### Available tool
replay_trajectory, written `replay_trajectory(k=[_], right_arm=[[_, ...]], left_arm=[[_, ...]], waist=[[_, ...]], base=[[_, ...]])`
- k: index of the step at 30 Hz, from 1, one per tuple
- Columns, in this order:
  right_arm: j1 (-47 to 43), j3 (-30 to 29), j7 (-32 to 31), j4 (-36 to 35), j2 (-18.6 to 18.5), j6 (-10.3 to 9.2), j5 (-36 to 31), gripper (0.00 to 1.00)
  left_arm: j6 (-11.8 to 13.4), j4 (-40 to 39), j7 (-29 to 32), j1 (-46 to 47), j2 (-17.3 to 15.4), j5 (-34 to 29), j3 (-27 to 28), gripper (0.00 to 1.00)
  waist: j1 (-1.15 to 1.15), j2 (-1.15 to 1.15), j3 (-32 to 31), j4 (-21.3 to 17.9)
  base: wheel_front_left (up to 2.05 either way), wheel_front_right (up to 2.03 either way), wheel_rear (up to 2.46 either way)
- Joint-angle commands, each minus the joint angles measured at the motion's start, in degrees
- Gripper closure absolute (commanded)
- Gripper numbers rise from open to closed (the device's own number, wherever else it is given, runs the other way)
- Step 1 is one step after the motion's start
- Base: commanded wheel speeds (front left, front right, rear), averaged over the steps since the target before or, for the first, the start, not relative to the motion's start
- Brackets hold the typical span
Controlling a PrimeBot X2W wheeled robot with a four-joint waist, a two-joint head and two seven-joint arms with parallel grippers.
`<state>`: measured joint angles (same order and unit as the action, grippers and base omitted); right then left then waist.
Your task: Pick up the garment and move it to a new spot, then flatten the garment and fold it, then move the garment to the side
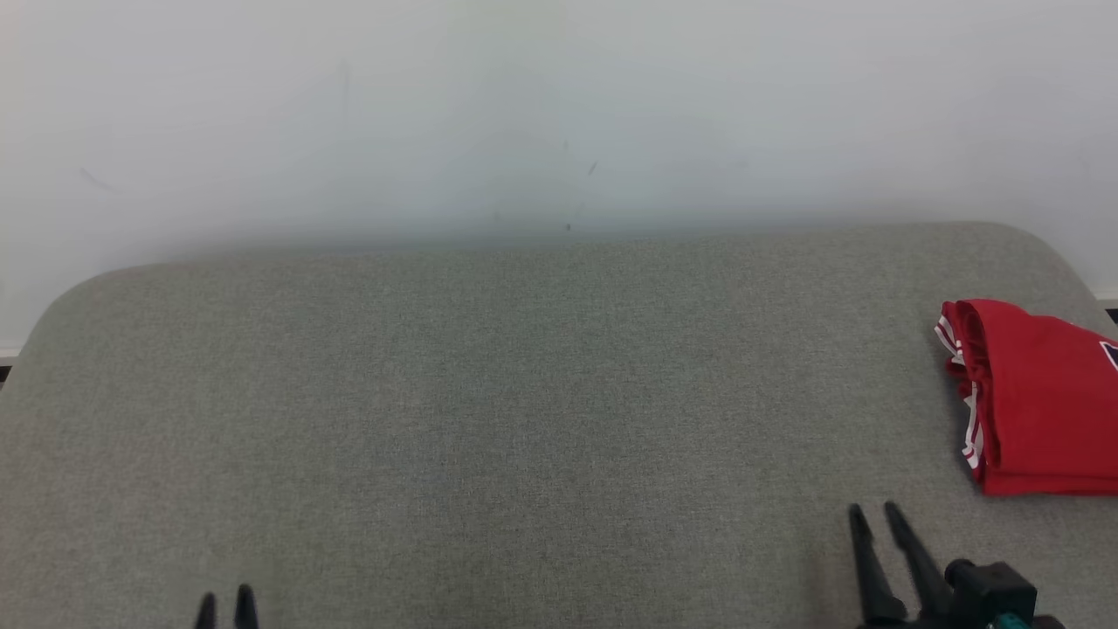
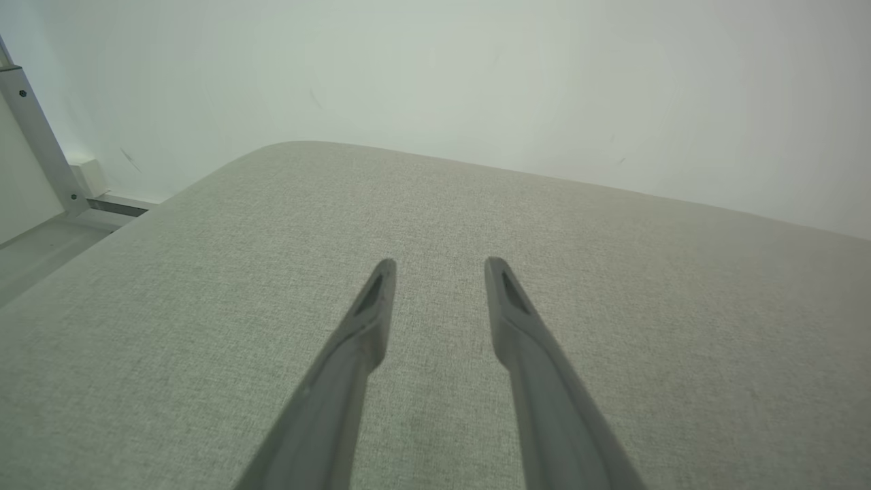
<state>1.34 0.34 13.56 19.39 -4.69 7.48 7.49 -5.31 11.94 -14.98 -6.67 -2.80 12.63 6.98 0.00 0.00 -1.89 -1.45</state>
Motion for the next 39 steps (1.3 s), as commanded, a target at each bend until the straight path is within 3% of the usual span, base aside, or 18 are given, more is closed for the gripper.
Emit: replay_trajectory(k=[1,39], right_arm=[[-0.13,-0.1,-0.14,0.38,0.05,0.0,0.27,1.0],[1.61,-2.94,-8.44,-1.52,0.84,0.01,35.4,1.0]], left_arm=[[-0.01,0.45,0.18,0.05,0.05,0.32,0.08,1.0],[-0.94,1.67,9.08,5.46,0.04,33.4,-0.19,1.0]], waist=[[0.0,0.0,0.01,0.0],[0.0,0.0,0.58,0.41]], base=[[0.0,0.0,0.0],[0.0,0.0,0.0]])
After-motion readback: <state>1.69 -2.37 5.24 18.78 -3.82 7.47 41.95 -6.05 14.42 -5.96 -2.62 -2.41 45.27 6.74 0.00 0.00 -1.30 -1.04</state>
